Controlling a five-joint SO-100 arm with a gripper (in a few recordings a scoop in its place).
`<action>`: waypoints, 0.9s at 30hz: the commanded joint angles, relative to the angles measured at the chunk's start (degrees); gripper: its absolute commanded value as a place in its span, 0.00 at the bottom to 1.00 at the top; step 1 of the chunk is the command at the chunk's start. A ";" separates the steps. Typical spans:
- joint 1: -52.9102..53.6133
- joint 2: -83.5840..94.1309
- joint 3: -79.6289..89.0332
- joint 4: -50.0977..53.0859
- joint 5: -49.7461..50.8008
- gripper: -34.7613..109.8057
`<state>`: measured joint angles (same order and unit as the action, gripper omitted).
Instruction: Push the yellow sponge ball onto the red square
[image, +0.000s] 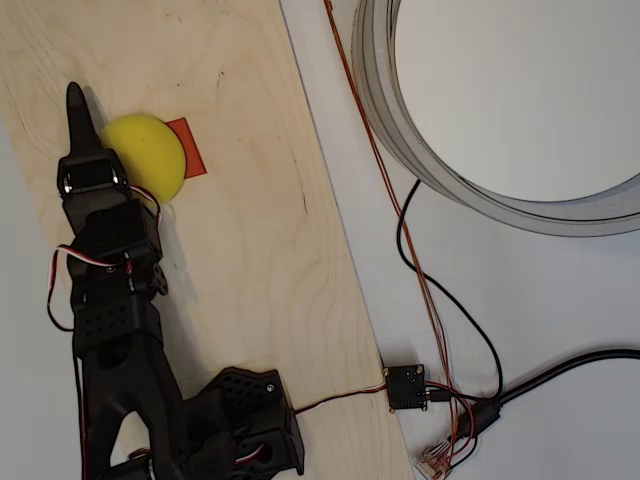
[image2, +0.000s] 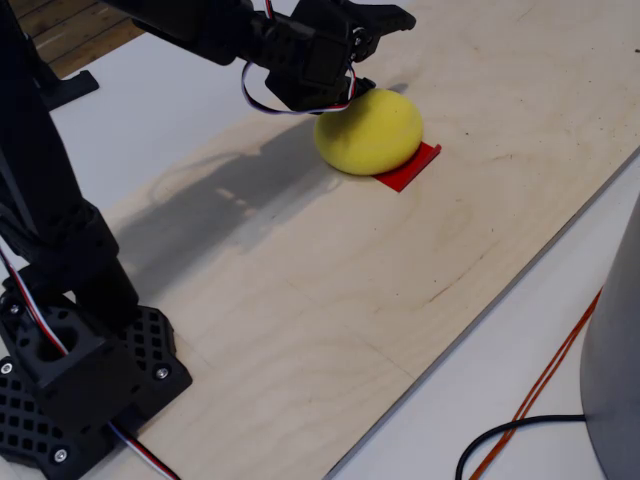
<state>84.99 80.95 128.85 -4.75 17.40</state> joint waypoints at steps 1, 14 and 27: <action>1.76 3.16 0.09 -0.70 -0.44 0.47; -5.01 5.27 -4.75 -0.79 -1.41 0.48; -5.71 13.45 6.24 -0.88 2.64 0.48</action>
<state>78.40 89.74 134.03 -4.31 20.21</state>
